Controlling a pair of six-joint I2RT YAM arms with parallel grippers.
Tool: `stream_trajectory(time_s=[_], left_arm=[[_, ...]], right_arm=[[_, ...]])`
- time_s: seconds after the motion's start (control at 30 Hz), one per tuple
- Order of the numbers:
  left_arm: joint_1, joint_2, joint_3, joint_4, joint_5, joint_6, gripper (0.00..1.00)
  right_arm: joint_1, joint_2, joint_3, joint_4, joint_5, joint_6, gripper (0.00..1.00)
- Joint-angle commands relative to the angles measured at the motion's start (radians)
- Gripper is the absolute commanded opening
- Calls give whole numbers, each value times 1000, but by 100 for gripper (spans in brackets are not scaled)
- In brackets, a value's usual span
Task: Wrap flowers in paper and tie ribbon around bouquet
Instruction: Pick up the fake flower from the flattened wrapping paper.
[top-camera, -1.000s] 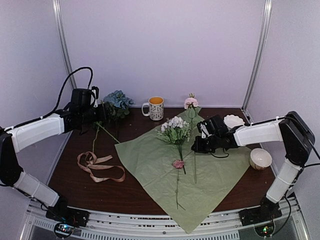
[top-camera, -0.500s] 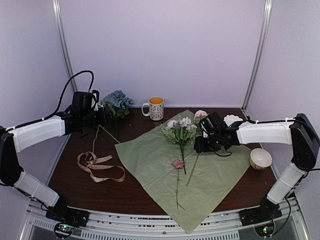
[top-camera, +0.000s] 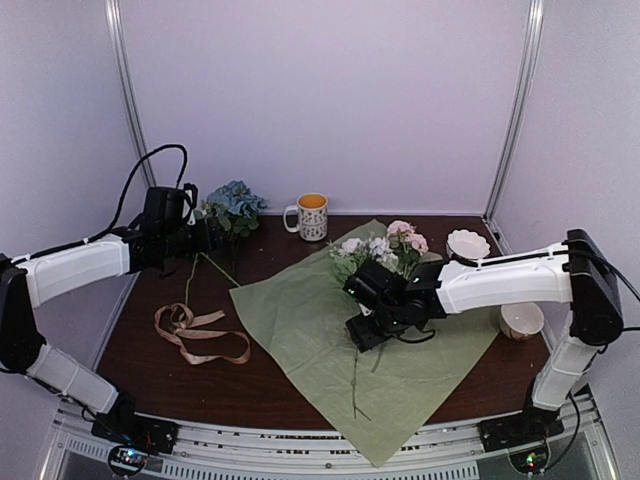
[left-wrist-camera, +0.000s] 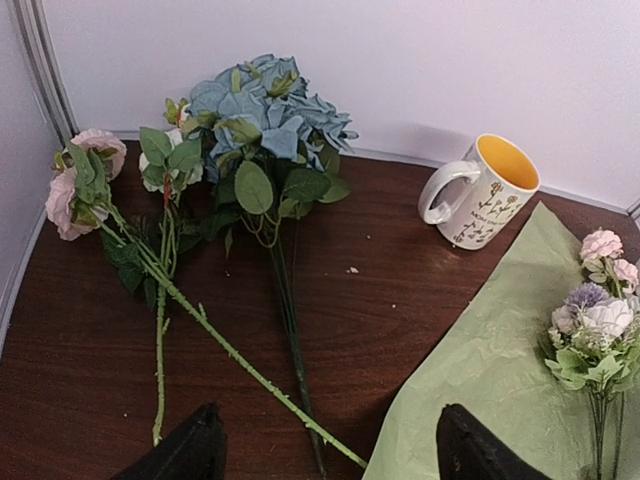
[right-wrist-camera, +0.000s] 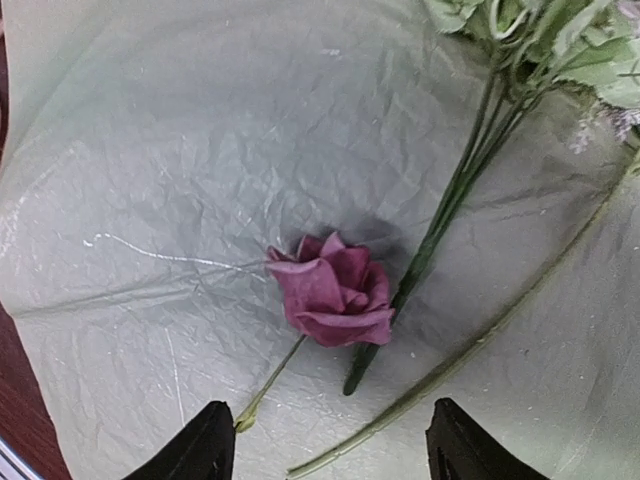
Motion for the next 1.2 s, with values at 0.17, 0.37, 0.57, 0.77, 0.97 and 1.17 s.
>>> stream_trajectory(time_s=[0.17,0.37,0.57,0.77,0.97,1.17], left_arm=[[6,-33,-38,59,-13,14,75],[7,-28,-47,66,-24,22,75],[9,-17,-47,76,-20,25,75],[9,-17,-39,71,-29,41,75],[10,-21,-28,61,-57,70,75],[105,18,30,-12,31,59,75]], right_arm=[[34,183,134,-77,11,18,54],[34,234,134,-57,-10,21,38],[33,276,143,-50,-27,20,17],[27,237,129,-34,-3,30,0],[-10,137,123,89,-157,30,0],[-129,-16,91,220,-305,47,0]])
